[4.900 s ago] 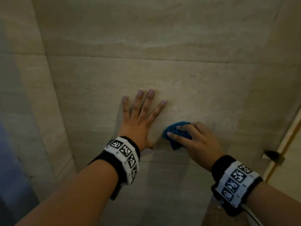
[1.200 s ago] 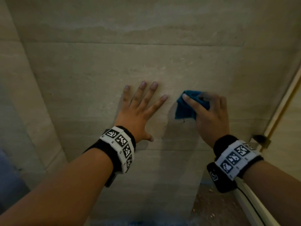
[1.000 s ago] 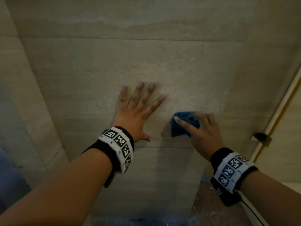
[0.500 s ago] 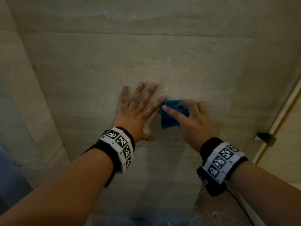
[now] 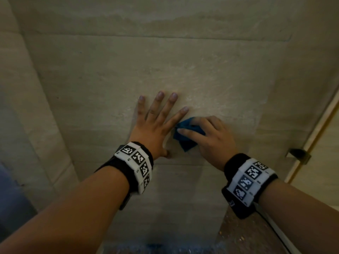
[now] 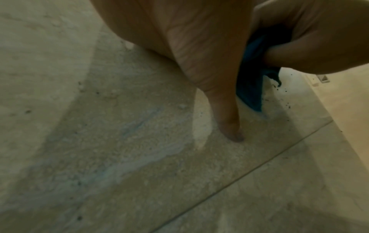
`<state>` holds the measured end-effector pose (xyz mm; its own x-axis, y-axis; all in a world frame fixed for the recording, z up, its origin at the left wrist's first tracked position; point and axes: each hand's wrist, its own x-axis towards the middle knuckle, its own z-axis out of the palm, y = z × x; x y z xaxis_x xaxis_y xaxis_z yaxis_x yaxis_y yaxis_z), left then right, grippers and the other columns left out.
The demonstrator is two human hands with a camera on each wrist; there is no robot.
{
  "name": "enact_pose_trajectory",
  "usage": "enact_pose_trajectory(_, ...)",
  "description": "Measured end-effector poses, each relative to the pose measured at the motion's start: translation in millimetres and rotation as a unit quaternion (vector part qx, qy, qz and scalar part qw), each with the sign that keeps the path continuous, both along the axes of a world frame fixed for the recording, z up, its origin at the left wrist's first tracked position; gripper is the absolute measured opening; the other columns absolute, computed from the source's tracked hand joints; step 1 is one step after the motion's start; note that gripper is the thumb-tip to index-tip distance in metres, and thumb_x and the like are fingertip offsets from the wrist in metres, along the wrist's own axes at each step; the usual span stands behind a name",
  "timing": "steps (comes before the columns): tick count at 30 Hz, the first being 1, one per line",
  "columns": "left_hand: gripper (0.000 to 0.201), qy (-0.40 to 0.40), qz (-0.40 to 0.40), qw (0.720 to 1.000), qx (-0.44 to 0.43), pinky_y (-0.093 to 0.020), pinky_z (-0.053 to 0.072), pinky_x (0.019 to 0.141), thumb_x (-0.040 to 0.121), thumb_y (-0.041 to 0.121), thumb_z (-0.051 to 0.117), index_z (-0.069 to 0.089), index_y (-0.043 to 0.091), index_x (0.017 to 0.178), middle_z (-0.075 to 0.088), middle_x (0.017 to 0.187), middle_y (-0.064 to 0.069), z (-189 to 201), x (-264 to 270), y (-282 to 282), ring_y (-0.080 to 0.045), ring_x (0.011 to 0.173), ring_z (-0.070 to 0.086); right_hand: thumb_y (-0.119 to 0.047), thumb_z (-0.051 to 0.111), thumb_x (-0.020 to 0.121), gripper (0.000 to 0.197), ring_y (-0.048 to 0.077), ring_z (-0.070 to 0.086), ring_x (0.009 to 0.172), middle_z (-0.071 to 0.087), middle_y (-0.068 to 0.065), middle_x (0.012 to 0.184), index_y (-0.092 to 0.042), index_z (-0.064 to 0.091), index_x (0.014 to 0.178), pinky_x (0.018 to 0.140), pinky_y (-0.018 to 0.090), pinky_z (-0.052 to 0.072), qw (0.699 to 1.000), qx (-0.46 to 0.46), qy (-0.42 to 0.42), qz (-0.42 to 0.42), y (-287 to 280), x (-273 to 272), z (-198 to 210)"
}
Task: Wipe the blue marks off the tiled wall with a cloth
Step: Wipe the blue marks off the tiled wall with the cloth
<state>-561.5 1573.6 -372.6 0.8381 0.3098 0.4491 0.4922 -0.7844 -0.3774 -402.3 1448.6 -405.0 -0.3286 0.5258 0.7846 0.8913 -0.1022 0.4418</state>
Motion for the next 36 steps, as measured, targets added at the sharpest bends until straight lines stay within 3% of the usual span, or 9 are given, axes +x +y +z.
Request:
enact_pose_trajectory(6,0.147,-0.003,0.001,1.000,0.006,-0.062,-0.029,0.098,0.054,0.079,0.067,-0.045,0.028,0.134,-0.058,0.134,-0.009,-1,1,1,-0.034,0.121,-0.054,-0.012,0.050,0.087,0.036,0.029,0.046,0.103,0.045,0.008,0.122,-0.022,0.064,0.118,0.084,0.039,0.038,0.997,-0.062,-0.051,0.020,2,5,-16)
enact_pose_trajectory(16,0.144,0.008,0.015,1.000,0.014,-0.063,-0.029,0.095,0.060,0.076,0.067,-0.050,0.029,0.129,-0.062,0.128,-0.009,-1,0,-6,-0.035,0.114,-0.059,-0.015,0.044,0.086,0.034,0.027,0.045,0.104,0.044,0.006,0.120,-0.027,0.075,0.093,0.088,0.037,0.034,0.978,-0.155,-0.140,0.010,-40,32,-39)
enact_pose_trajectory(19,0.144,-0.020,-0.003,0.999,0.039,-0.064,-0.013,0.106,0.049,0.075,0.073,-0.024,0.031,0.146,-0.032,0.152,-0.010,2,-3,-8,-0.036,0.139,-0.028,-0.015,0.043,0.083,0.033,0.028,0.045,0.104,0.043,0.007,0.119,-0.026,0.075,0.087,0.087,0.037,0.034,0.978,-0.155,-0.138,-0.005,-49,38,-37)
enact_pose_trajectory(21,0.135,-0.039,-0.011,0.997,0.071,-0.062,0.002,0.107,0.041,0.076,0.075,0.007,0.029,0.148,0.003,0.154,-0.012,8,-3,-11,-0.035,0.141,0.006,-0.012,0.042,0.083,0.034,0.029,0.045,0.104,0.043,0.007,0.119,-0.025,0.072,0.095,0.086,0.038,0.034,0.982,-0.141,-0.123,-0.015,-52,38,-33)
enact_pose_trajectory(22,0.132,-0.050,-0.022,0.995,0.089,-0.062,0.005,0.107,0.040,0.077,0.075,0.014,0.028,0.147,0.009,0.152,-0.013,11,-2,-12,-0.034,0.139,0.012,-0.011,0.042,0.083,0.035,0.029,0.045,0.103,0.043,0.008,0.119,-0.025,0.067,0.103,0.085,0.038,0.034,0.986,-0.126,-0.109,-0.017,-52,38,-29)
enact_pose_trajectory(24,0.133,-0.053,-0.039,0.993,0.099,-0.063,0.001,0.108,0.045,0.076,0.074,0.007,0.026,0.149,0.002,0.154,-0.013,21,3,-18,-0.033,0.141,0.005,-0.010,0.041,0.086,0.036,0.030,0.045,0.099,0.043,0.009,0.119,-0.024,0.054,0.116,0.081,0.038,0.034,0.993,-0.083,-0.075,-0.026,-52,37,-16)
enact_pose_trajectory(26,0.137,-0.054,-0.038,0.994,0.083,-0.064,-0.011,0.107,0.052,0.076,0.071,-0.013,0.028,0.149,-0.019,0.154,-0.012,29,12,-26,-0.032,0.142,-0.016,-0.010,0.041,0.089,0.038,0.031,0.044,0.098,0.042,0.010,0.120,-0.024,0.049,0.123,0.079,0.040,0.035,0.998,-0.030,-0.037,-0.046,-52,38,3)
enact_pose_trajectory(30,0.136,-0.044,-0.019,0.998,0.034,-0.062,-0.026,0.100,0.060,0.077,0.065,-0.034,0.032,0.141,-0.049,0.142,-0.009,34,24,-36,-0.030,0.130,-0.046,-0.001,0.045,0.086,0.044,0.035,0.042,0.099,0.040,0.011,0.121,-0.021,0.056,0.124,0.079,0.047,0.043,0.995,0.070,0.024,-0.071,-57,45,47)
enact_pose_trajectory(36,0.137,-0.028,-0.012,1.000,-0.003,-0.062,-0.030,0.096,0.061,0.077,0.063,-0.044,0.033,0.134,-0.059,0.132,-0.007,36,27,-38,-0.028,0.118,-0.058,0.000,0.046,0.086,0.042,0.035,0.038,0.101,0.037,0.011,0.122,-0.018,0.059,0.122,0.082,0.047,0.047,0.986,0.134,0.051,-0.083,-65,61,66)
